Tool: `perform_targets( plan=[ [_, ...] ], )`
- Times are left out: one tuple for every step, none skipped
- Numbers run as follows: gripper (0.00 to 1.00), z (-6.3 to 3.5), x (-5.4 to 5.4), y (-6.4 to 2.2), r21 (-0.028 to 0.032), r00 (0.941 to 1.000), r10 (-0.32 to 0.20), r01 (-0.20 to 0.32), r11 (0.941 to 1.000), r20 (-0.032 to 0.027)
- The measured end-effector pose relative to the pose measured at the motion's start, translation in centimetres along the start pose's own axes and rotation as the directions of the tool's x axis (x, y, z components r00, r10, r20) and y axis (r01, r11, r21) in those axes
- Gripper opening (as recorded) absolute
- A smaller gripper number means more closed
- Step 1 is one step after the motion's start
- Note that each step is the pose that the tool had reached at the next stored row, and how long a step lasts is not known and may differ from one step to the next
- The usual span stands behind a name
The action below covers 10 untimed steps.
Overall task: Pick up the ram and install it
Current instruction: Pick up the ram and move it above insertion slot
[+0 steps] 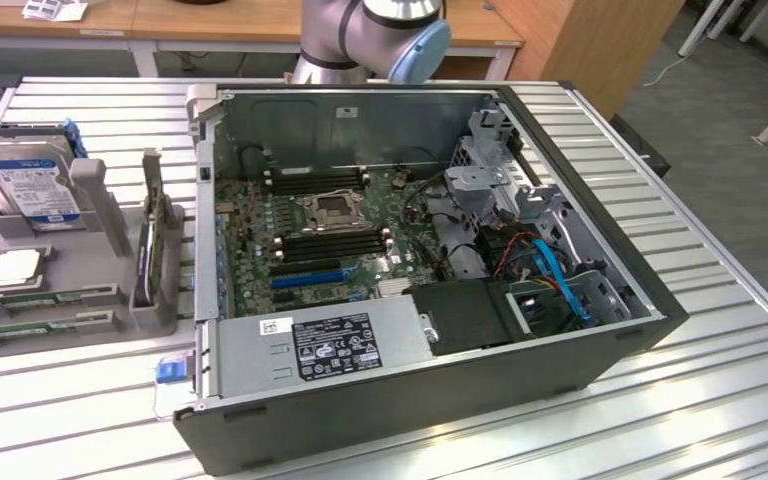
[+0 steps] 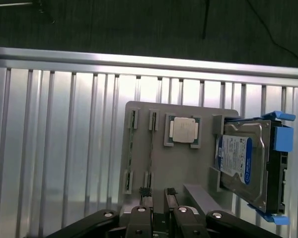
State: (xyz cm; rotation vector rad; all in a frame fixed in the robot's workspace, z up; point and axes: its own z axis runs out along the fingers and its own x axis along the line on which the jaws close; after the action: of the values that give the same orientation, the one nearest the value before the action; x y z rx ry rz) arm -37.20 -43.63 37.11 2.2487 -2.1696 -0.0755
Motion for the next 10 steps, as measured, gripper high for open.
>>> perform_targets(
  plan=[
    [0.24, 0.18, 0.0, 0.00, 0.0000, 1.0000, 0.000, 0.000, 1.0000, -0.0001],
    [0.24, 0.37, 0.0, 0.01, -0.0001, 1.0000, 0.000, 0.000, 1.0000, -0.0003],
    [0.24, 0.56, 0.0, 0.01, 0.0000, 1.0000, 0.000, 0.000, 1.0000, -0.0004],
    [0.24, 0.74, 0.0, 0.02, 0.0001, 1.0000, 0.000, 0.000, 1.0000, -0.0005],
    [0.24, 0.92, 0.0, 0.03, 0.0000, 1.0000, 0.000, 0.000, 1.0000, -0.0006],
    [0.24, 1.10, 0.0, 0.03, 0.0000, 1.0000, 0.000, 0.000, 1.0000, -0.0007],
    [0.24, 1.28, 0.0, 0.03, 0.0001, 1.0000, 0.000, 0.000, 1.0000, -0.0006],
    [0.24, 1.47, 0.0, 0.03, 0.0000, 1.0000, 0.000, 0.000, 1.0000, -0.0007],
    [0.24, 1.65, 0.0, 0.02, 0.0000, 1.0000, 0.000, 0.000, 1.0000, -0.0007],
    [0.24, 1.83, 0.0, 0.01, 0.0000, 1.0000, 0.000, 0.000, 1.0000, -0.0007]
  ],
)
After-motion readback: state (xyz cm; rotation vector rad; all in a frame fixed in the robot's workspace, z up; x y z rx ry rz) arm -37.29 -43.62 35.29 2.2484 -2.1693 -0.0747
